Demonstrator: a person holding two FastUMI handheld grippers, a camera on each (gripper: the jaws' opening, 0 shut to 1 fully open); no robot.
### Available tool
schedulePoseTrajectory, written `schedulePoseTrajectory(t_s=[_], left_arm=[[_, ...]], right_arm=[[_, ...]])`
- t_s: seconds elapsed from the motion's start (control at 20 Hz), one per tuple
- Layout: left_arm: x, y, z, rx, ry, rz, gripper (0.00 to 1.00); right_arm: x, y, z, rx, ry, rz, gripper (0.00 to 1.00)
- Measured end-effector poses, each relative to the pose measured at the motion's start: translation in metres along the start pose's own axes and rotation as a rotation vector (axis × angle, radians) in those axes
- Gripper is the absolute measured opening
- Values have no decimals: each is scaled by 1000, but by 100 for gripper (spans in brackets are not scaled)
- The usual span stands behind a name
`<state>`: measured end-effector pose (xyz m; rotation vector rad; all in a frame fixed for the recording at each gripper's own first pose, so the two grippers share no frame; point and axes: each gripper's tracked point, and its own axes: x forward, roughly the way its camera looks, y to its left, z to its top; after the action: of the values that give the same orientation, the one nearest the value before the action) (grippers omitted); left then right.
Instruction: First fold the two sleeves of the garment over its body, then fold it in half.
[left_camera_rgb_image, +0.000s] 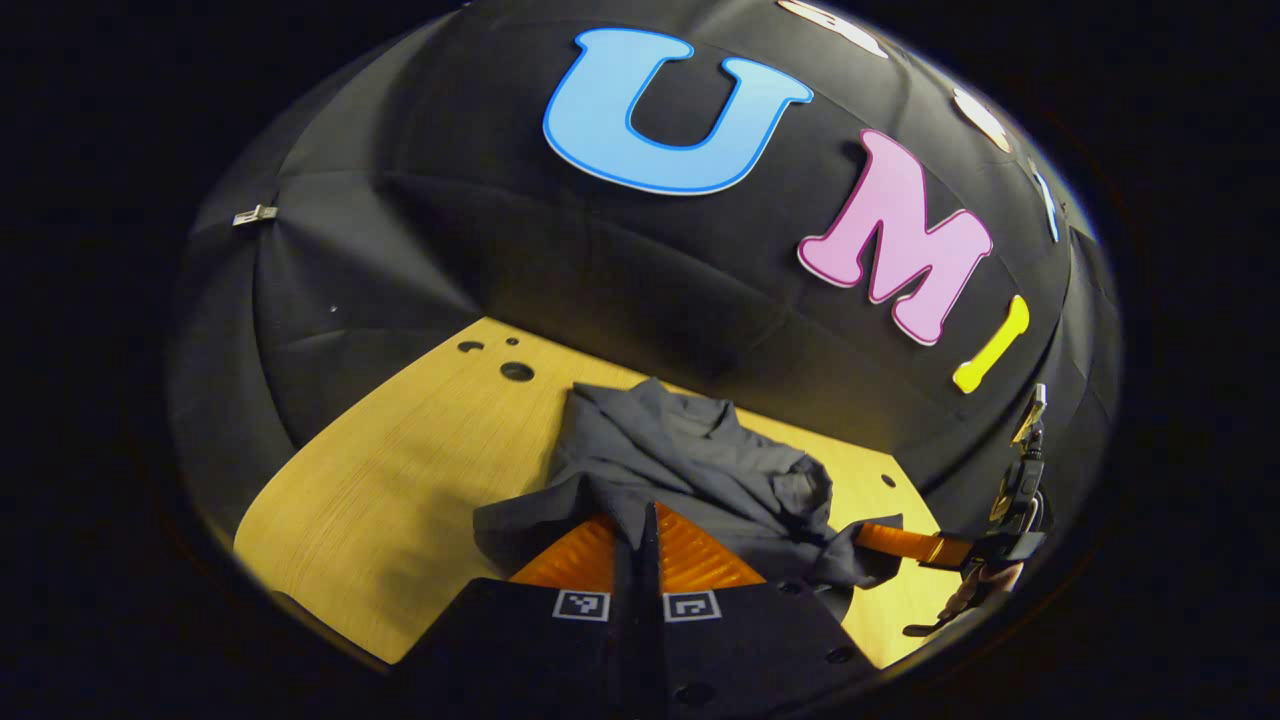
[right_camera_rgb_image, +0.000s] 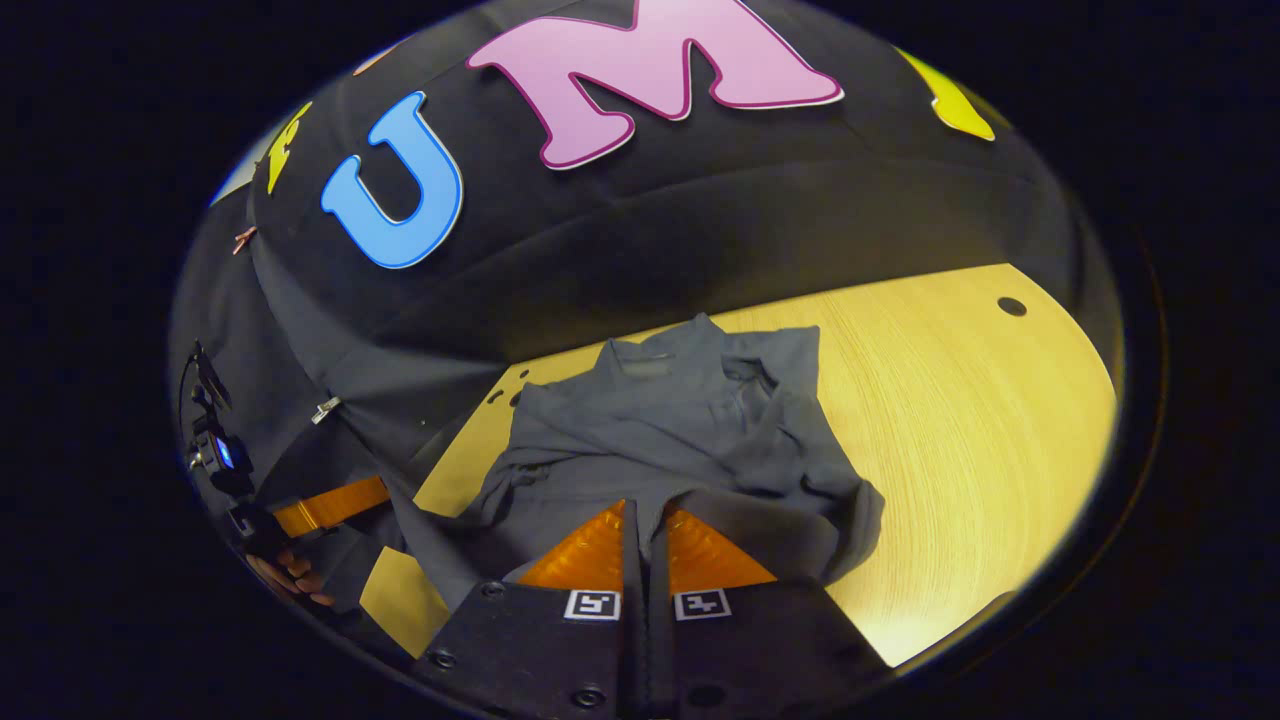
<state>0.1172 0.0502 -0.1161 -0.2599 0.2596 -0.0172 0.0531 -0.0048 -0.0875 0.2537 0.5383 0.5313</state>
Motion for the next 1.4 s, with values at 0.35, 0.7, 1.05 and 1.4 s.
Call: schedulePoseTrajectory(t_s=[0.35, 0.7, 1.05, 1.4], left_arm=[[62, -7, 56, 13, -110, -45, 8], [127, 12, 104, -6, -204, -19, 5], [194, 40, 127, -18, -198, 60, 5], [255, 52, 127, 16, -162, 69, 5]], right_arm=[[47, -11, 59, -5, -125, -11, 5], [88, -33, 132, -59, -235, -42, 5], [141, -67, 179, -120, -304, -99, 5], [188, -88, 187, -180, -289, -132, 5]])
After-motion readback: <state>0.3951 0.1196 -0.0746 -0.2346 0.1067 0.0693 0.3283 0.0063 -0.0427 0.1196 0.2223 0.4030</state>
